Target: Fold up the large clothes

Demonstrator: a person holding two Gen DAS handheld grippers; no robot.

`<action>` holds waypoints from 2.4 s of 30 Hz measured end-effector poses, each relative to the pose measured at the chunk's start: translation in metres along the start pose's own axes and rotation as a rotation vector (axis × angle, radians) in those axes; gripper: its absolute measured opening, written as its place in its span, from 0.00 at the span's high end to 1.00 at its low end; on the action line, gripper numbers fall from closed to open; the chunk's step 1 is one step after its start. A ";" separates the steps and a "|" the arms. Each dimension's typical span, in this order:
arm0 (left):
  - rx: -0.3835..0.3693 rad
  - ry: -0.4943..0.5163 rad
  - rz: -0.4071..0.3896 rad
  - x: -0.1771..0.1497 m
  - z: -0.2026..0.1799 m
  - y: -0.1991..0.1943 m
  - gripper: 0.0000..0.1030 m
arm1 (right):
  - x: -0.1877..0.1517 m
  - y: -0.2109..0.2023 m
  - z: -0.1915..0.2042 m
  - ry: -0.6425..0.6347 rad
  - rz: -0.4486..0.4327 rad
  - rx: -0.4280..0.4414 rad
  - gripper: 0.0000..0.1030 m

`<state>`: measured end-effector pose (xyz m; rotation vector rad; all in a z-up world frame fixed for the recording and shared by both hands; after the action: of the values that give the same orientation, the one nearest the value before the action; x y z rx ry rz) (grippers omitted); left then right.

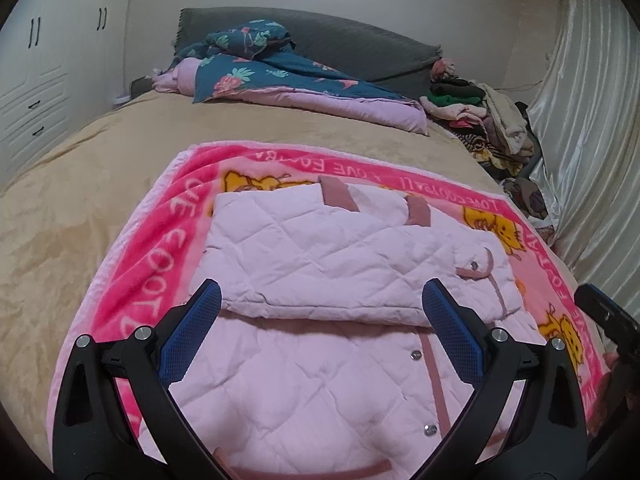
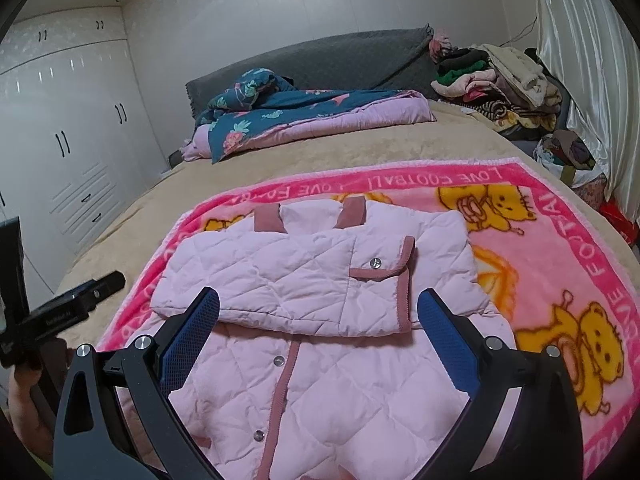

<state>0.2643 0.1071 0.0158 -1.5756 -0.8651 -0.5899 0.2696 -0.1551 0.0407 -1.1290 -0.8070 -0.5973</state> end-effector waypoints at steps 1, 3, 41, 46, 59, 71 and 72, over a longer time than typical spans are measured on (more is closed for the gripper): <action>0.001 0.004 -0.001 -0.002 -0.001 -0.002 0.08 | 0.000 -0.002 0.001 -0.001 -0.003 0.001 0.04; 0.004 0.010 -0.003 -0.004 -0.004 -0.008 0.08 | 0.000 -0.009 0.002 -0.002 -0.009 0.004 0.04; 0.046 0.018 -0.060 -0.025 -0.006 -0.097 0.08 | -0.014 -0.101 0.002 -0.004 -0.072 0.013 0.04; 0.044 0.036 -0.070 -0.032 -0.010 -0.111 0.08 | -0.015 -0.107 0.002 -0.008 -0.073 0.014 0.04; 0.042 0.077 -0.053 -0.054 -0.020 -0.114 0.08 | -0.033 -0.120 0.000 -0.038 -0.044 -0.007 0.04; 0.039 0.082 -0.052 -0.072 -0.024 -0.117 0.08 | -0.051 -0.122 0.000 -0.073 -0.022 -0.015 0.04; 0.040 0.079 -0.049 -0.074 -0.023 -0.116 0.08 | -0.052 -0.122 0.000 -0.075 -0.021 -0.016 0.04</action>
<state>0.1296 0.0745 0.0329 -1.4887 -0.8534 -0.6622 0.1457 -0.1943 0.0654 -1.1644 -0.8806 -0.5822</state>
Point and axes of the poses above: each gripper's, at about its wrist camera, not at the fingertips, and y roughly the way its jaws point, z to its left, x to its top, the point moved 5 cm from there along y, roughly the way its jaws point, and after that the axes turned 1 degree about -y, right-handed, at the moved point
